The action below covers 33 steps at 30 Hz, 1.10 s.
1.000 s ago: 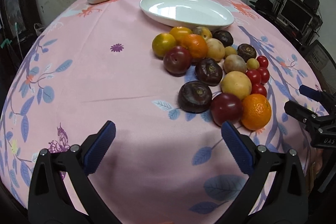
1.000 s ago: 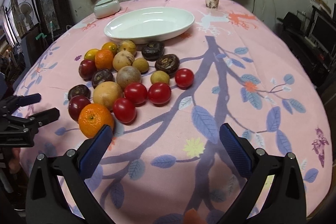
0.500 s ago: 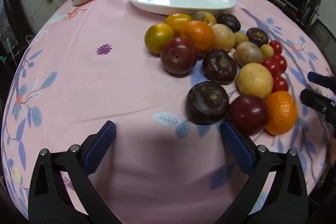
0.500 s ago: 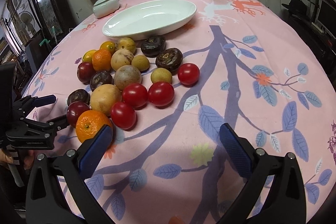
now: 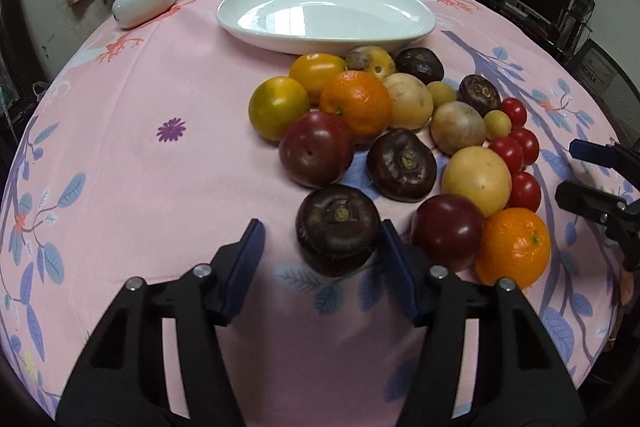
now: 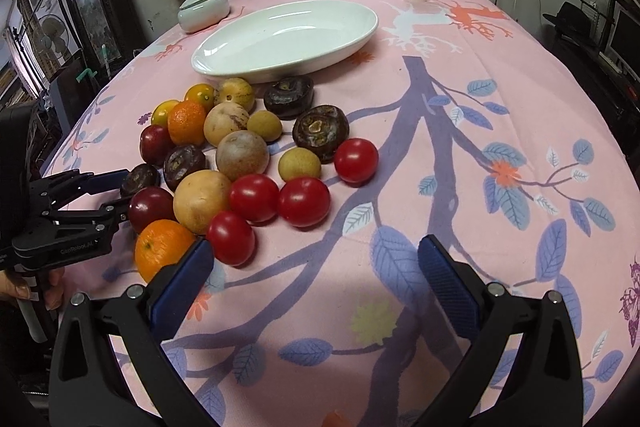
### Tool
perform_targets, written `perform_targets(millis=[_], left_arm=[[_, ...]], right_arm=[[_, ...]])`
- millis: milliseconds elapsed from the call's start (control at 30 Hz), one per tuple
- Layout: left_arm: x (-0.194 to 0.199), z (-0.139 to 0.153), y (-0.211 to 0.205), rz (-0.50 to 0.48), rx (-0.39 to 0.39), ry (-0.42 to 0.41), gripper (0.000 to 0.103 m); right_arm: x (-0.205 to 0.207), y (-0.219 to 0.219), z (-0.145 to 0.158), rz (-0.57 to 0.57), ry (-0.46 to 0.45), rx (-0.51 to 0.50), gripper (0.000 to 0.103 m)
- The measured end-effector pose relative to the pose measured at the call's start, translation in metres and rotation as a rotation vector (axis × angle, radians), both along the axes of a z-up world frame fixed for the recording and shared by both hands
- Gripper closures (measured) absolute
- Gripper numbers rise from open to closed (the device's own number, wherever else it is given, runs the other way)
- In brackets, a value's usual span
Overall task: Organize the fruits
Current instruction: 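Grasp a dark purple fruit with the left tool while the right tool grasps a red tomato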
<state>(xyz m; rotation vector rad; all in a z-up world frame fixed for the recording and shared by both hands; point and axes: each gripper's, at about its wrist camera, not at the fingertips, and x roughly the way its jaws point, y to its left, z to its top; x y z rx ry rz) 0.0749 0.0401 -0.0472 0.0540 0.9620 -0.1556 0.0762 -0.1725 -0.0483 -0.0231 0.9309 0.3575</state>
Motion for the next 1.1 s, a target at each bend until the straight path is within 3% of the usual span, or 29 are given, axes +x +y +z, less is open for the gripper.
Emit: perform_targets(millis=[100,133,500,767,867,1033,1100], left_arm=[[-0.002,0.001,0.002,0.006,-0.020,-0.003,0.050],[-0.004,0.002,0.003,0.007,-0.029,-0.007,0.061],[-0.011,0.002,0.013,0.064,-0.015,-0.014,0.061],[-0.011,0.002,0.014,0.070,-0.023,-0.012,0.061],[-0.011,0.001,0.011,0.069,-0.003,-0.011,0.061],[-0.010,0.001,0.012,0.069,-0.010,-0.010,0.061],[-0.010,0.001,0.012,0.069,-0.007,-0.010,0.061]], right_arm=[[0.001,-0.004,-0.001,-0.009,0.004,-0.005,0.001],[0.001,-0.004,-0.001,-0.009,0.006,-0.007,0.001],[0.009,-0.014,0.001,0.051,-0.001,-0.093,0.001],[0.060,-0.023,0.005,-0.002,0.000,-0.172,0.001],[0.071,-0.022,-0.001,0.004,0.021,-0.167,0.014],[0.073,-0.012,-0.005,0.072,0.036,-0.149,0.019],[0.075,-0.009,-0.004,0.101,0.057,-0.128,0.027]])
